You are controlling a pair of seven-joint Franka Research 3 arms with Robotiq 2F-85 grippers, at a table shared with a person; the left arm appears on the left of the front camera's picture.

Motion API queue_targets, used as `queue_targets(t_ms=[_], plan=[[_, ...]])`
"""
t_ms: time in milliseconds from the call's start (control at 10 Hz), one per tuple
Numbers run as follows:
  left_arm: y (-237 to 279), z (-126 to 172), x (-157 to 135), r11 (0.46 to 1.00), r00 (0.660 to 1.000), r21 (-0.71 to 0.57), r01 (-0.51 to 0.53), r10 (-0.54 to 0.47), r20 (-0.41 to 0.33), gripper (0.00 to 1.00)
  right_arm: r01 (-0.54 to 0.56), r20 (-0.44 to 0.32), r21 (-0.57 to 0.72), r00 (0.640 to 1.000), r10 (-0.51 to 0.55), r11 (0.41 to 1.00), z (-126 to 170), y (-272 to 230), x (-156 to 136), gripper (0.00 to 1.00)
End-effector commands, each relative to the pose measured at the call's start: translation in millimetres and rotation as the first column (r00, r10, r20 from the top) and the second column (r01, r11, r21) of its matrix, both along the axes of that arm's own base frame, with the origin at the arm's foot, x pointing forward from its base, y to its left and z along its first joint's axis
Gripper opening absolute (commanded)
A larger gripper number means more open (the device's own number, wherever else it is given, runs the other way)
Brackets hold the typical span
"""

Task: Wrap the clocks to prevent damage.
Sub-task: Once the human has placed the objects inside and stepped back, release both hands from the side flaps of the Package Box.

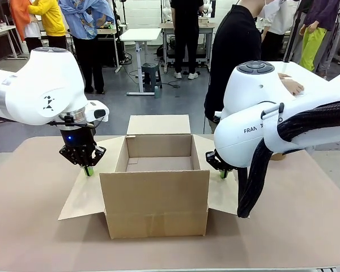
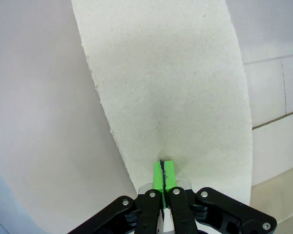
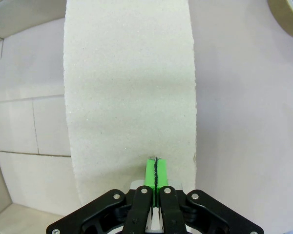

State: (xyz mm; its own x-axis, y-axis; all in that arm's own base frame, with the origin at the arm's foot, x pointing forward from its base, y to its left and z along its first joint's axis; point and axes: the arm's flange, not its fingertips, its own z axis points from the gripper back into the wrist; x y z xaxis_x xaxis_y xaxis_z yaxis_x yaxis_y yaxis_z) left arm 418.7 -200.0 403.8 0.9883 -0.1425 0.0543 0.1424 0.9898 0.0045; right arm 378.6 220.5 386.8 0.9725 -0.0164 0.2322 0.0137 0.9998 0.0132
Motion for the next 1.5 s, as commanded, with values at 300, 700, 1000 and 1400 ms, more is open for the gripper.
queue_targets(t_ms=[300, 700, 1000, 1400], plan=[[-0.1, -0.5, -0.4, 1.0, 1.0, 0.005, 0.004, -0.003, -0.001, 0.0, 0.003, -0.004, -0.002, 1.0, -0.003, 1.0, -2.5, -0.5, -0.2, 0.01], [-0.1, -0.5, -0.4, 1.0, 1.0, 0.005, 0.004, -0.003, -0.001, 0.0, 0.003, -0.004, -0.002, 1.0, -0.003, 1.0, -2.5, -0.5, -0.2, 0.01], [-0.1, -0.5, -0.4, 1.0, 1.0, 0.005, 0.004, -0.003, -0.001, 0.0, 0.003, -0.004, -0.002, 1.0, -0.003, 1.0, -2.5, -0.5, -0.2, 0.01], [-0.1, -0.5, -0.4, 1.0, 1.0, 0.005, 0.004, -0.003, -0.001, 0.0, 0.003, -0.004, -0.002, 1.0, -0.003, 1.0, -2.5, -0.5, -0.2, 0.01]])
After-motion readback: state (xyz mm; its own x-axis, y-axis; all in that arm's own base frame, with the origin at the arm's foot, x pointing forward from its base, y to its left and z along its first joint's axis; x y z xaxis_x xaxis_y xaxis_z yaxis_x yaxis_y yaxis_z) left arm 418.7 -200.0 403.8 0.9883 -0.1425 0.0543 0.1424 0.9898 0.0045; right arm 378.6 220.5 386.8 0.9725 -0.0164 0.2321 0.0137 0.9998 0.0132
